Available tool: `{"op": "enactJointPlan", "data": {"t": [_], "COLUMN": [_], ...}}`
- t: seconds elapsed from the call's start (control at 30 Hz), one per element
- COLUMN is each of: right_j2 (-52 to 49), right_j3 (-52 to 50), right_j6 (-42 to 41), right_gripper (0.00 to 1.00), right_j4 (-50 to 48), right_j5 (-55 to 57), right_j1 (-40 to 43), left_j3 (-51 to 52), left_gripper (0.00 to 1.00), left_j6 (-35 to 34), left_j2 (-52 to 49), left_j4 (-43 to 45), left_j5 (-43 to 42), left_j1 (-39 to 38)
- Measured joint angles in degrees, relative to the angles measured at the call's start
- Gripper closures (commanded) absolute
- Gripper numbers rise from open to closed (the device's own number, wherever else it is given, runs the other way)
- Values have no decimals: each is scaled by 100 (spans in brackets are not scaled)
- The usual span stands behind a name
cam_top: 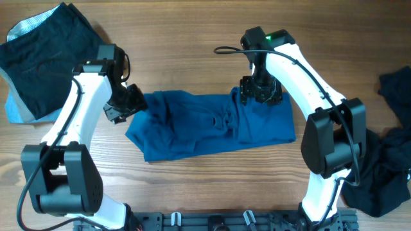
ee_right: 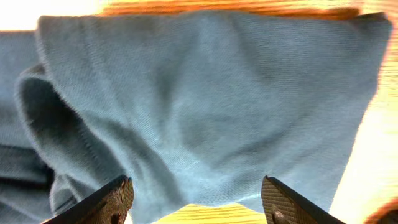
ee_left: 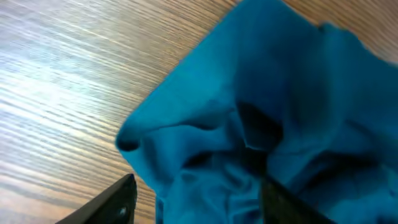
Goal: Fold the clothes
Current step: 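Fold the strip's right end leftward over the middle with the right gripper, then fold the strip's left end rightward onto the stack with the left gripper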
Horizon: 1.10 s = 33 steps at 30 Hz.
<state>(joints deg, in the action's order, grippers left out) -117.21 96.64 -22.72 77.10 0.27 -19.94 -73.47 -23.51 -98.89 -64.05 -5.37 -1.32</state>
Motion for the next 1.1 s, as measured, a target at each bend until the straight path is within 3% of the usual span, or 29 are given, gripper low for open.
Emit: {"op": "enactJointPlan", "data": {"t": [0.23,0.33,0.4,0.5,0.53,0.6,0.8,0.97,1.1], "right_j2": [0,0,0,0,0,0,0,0,0], "right_j3": [0,0,0,0,0,0,0,0,0], "right_j6": [-68,-68,-68,-68,-68,-66,-63,131,448], "right_gripper": [25,25,24,25,24,25,24,24,24], "right_j4": [-2,-2,-4,-2,-4,-2,20,44,46], "right_j5": [195,199,201,219,221,236,236,240,282], "right_j1": [0,0,0,0,0,0,48,874,1665], "left_j3": [492,962,1257,1443,1480,1530,1416,92,-1252], "left_gripper": [24,15,16,49,84,96,96,96,96], "left_j6": [1152,1373,1403,1174,1108,955,859,809,750], "left_j2": [-264,-533,-595,-437,-426,-428,-540,-544,-501], "left_j4": [588,1078,1488,1786,1904,2094,2251,929,98], "left_j5": [-1412,-1624,-1659,-1357,-1193,-1032,-1075,227,590], "left_j1": [-33,-262,-442,-673,-721,-785,-573,376,396]}}
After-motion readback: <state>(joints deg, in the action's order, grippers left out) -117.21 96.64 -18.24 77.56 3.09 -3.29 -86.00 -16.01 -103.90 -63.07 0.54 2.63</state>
